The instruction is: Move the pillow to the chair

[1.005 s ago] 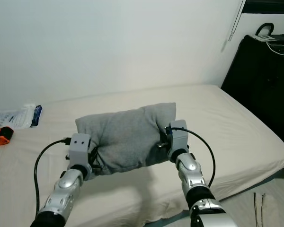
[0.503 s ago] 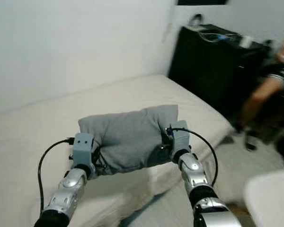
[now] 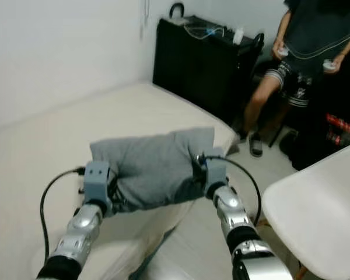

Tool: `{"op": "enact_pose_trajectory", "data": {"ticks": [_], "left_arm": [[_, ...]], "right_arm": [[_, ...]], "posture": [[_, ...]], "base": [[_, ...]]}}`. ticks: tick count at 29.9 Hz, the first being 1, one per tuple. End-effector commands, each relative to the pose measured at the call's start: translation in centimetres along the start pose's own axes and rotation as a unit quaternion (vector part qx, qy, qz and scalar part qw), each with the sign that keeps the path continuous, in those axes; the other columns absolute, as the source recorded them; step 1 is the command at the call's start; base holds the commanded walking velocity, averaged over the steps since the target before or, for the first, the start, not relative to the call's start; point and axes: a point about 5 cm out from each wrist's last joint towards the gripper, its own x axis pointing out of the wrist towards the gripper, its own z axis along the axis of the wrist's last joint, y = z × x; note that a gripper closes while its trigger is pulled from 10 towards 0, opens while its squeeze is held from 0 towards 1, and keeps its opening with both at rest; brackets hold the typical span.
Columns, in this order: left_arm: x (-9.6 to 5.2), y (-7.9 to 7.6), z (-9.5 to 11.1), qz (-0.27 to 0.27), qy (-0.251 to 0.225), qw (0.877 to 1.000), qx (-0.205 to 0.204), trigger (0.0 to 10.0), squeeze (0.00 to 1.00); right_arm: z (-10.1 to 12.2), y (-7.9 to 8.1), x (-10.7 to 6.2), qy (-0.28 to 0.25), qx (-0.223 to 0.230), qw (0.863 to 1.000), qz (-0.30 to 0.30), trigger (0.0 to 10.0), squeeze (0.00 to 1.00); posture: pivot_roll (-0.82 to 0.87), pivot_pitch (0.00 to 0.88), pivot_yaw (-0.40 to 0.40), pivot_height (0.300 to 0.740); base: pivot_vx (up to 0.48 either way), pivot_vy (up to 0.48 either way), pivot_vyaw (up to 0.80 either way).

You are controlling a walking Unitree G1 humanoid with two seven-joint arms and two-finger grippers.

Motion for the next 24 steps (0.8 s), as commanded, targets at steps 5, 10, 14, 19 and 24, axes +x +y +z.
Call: {"op": "enact_pose_trajectory", "data": {"ticks": [5, 10, 14, 19, 24], "left_arm": [[0.35, -1.5, 1.46, -0.023, -0.037, 0.999, -0.002, 10.0, 0.0], [0.44, -1.36, 1.56, -0.02, -0.038, 0.999, -0.002, 10.0, 0.0], [0.47, -1.31, 1.6, -0.019, -0.039, 0.999, -0.002, 10.0, 0.0], [0.47, -1.05, 1.79, -0.029, -0.039, 0.999, 0.014, 10.0, 0.0], [0.52, -0.63, 1.88, -0.037, -0.036, 0.998, 0.028, 10.0, 0.0]], "right_arm": [[0.06, 0.0, 0.0, 0.003, -0.026, 1.0, 0.007, 10.0, 0.0], [0.11, -0.08, 0.01, 0.002, -0.036, 0.999, 0.005, 10.0, 0.0], [0.09, -0.17, 0.02, 0.004, -0.039, 0.999, -0.002, 10.0, 0.0], [-0.39, -0.05, 0.05, 0.013, 0.007, 1.0, -0.022, 10.0, 0.0], [-0.56, 0.24, 0.06, 0.009, 0.021, 0.999, -0.032, 10.0, 0.0]], "posture": [[0.0, 0.0, -0.141, 0.74], [0.0, 0.0, -0.144, 0.74], [0.0, 0.0, -0.14, 0.74], [0.03, 0.0, -0.095, 0.74], [0.04, 0.0, -0.051, 0.74]], "base": [[0.0, 0.0, -0.8], [0.0, 0.0, -0.8], [0.0, 0.0, -0.8], [0.0, 0.0, -0.8], [0.0, 0.0, -0.8]]}}
